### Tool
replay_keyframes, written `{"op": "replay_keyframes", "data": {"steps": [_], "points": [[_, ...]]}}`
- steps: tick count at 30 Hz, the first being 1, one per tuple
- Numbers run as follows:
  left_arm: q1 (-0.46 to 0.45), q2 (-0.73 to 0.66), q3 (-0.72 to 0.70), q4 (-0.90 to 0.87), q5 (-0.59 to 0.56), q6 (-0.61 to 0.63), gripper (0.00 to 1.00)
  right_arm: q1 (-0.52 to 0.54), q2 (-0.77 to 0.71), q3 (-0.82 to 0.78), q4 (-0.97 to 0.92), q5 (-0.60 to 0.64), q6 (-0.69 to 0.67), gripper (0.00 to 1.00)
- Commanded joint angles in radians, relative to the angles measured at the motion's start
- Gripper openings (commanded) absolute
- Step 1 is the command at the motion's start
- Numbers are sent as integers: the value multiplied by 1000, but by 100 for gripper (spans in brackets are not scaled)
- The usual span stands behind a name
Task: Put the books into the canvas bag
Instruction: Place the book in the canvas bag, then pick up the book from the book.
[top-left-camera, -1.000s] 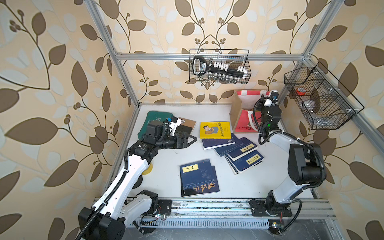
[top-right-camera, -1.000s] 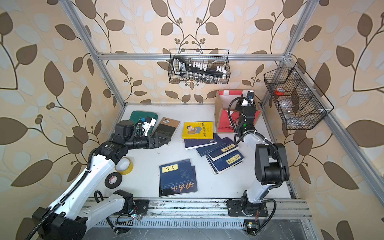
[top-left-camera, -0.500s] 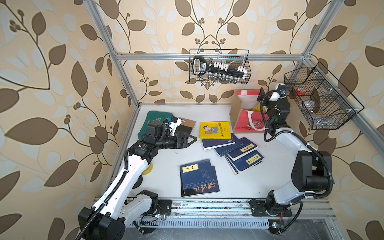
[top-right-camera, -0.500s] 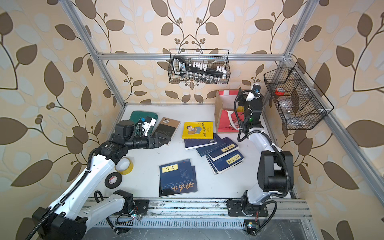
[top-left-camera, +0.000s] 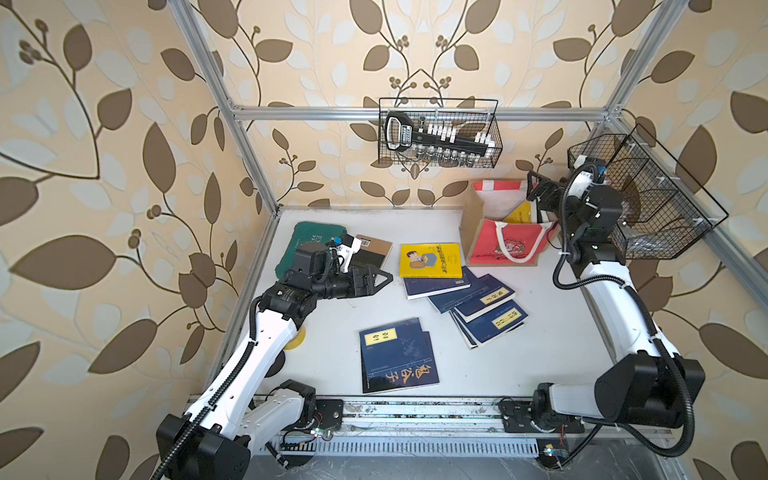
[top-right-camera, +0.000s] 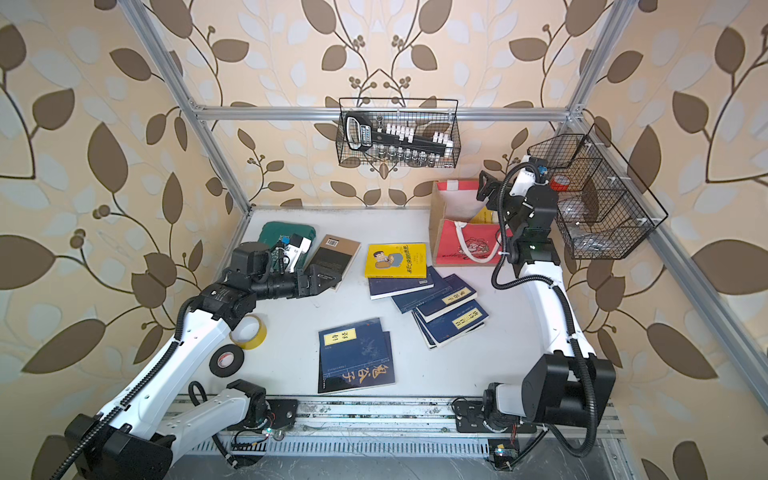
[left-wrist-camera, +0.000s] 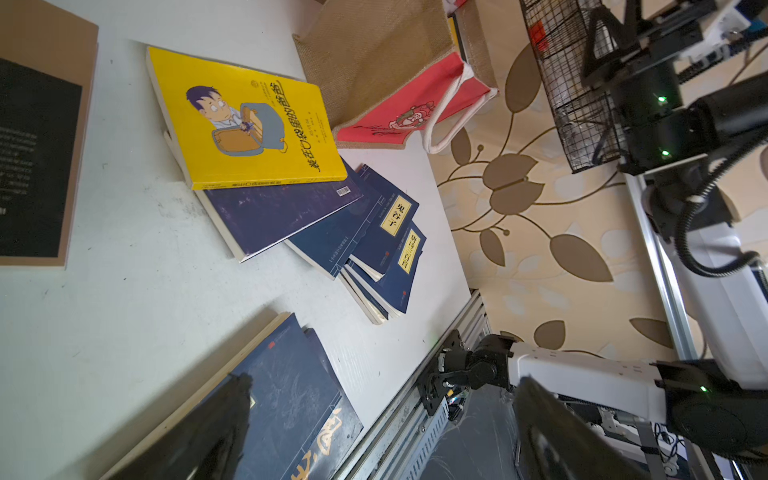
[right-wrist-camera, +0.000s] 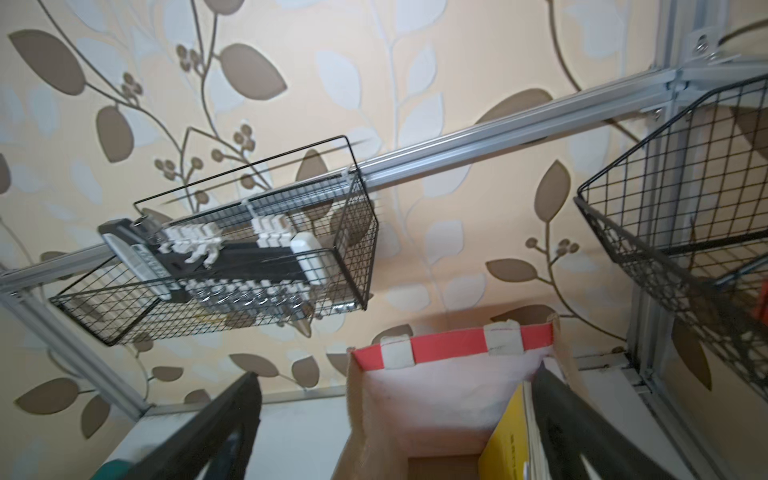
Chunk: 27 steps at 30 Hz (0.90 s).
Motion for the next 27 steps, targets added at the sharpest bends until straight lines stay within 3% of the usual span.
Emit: {"op": "replay_keyframes", "data": {"steps": [1,9,17,23,27], "points": [[6,1,-51,26,-57,-57,99,78,-86,-101,-112,-105,73,98],[7,15,-117,-27,-188,-120,99,483,-186,-296,-246,8,39,98],[8,14,-212,-36,-256,-198,99,742,-150,-454,-256,48,95,98],[6,82,-231,102,-175,-208,99,760,-22,-469,-226,47,110,98],[6,170,-194,205,-139,-204,99,706,75,-444,-186,47,129,98]]}}
